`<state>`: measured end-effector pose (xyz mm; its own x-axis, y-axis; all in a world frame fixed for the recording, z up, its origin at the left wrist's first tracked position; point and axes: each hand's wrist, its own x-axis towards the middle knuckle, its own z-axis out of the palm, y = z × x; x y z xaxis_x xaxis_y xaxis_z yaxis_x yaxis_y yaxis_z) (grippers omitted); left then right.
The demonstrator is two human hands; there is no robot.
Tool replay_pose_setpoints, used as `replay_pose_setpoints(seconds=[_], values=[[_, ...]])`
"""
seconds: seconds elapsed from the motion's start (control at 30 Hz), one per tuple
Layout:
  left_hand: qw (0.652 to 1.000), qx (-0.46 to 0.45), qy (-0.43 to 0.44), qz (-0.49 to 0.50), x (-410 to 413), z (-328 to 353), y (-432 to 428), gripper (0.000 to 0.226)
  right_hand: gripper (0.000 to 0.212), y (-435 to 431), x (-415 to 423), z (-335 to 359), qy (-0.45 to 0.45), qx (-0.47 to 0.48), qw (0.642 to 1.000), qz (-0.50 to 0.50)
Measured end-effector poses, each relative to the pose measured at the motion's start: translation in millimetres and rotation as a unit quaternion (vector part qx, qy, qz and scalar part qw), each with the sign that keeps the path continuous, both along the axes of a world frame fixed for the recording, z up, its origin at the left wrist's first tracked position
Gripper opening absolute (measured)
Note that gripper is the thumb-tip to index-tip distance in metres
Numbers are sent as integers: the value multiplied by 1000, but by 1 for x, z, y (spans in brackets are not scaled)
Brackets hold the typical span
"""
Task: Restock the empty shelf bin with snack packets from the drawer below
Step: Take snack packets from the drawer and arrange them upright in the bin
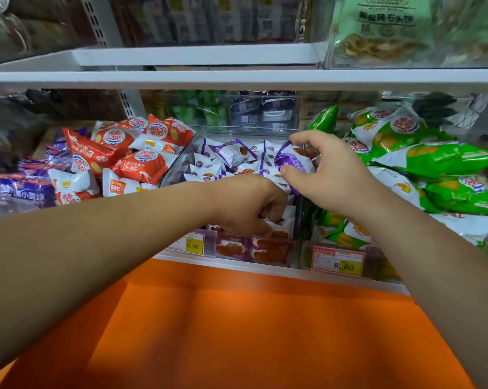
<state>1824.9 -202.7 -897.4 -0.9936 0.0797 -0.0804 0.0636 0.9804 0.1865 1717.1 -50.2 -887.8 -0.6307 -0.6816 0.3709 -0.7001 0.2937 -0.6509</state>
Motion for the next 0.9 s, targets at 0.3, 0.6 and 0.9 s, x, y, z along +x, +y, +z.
replay_pose_setpoints(seconds=[0.3,0.6,0.9], values=[[999,10,42,3,2,-1,-3,27,55,4,4,2,-6,4,1000,8],[967,131,167,140,59,25,-32,5,56,0,20,5,-59,-28,998,16],[982,-7,153,113,89,-24,-38,46,46,-43,40,-15,-38,-21,996,81]])
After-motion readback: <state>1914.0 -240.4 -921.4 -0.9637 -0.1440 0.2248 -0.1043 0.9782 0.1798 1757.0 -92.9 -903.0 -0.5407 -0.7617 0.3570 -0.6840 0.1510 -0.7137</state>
